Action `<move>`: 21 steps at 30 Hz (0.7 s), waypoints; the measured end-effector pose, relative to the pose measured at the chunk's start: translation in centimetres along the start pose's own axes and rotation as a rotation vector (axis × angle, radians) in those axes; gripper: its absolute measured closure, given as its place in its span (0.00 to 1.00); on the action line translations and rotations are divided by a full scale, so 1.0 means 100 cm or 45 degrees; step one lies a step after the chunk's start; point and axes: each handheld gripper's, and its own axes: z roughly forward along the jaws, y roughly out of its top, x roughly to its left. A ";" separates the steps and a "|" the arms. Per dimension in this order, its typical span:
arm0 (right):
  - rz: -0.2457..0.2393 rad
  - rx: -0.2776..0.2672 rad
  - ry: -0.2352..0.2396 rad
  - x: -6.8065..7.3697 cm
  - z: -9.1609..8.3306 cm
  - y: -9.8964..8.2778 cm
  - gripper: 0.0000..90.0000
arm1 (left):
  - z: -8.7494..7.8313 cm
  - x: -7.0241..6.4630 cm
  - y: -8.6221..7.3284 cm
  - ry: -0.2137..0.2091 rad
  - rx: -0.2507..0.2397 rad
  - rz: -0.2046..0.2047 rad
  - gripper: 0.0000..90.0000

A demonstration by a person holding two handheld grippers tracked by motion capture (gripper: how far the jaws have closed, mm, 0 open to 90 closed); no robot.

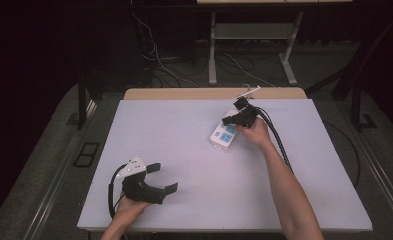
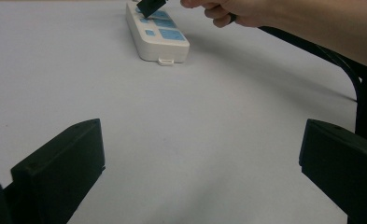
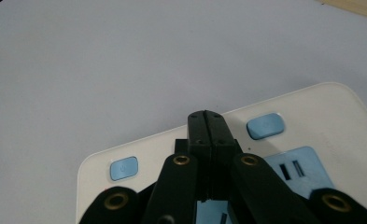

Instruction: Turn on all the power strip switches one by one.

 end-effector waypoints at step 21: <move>0.016 -0.022 -0.060 -0.012 -0.023 0.021 1.00 | 0.001 0.000 0.000 -0.004 0.004 0.005 0.00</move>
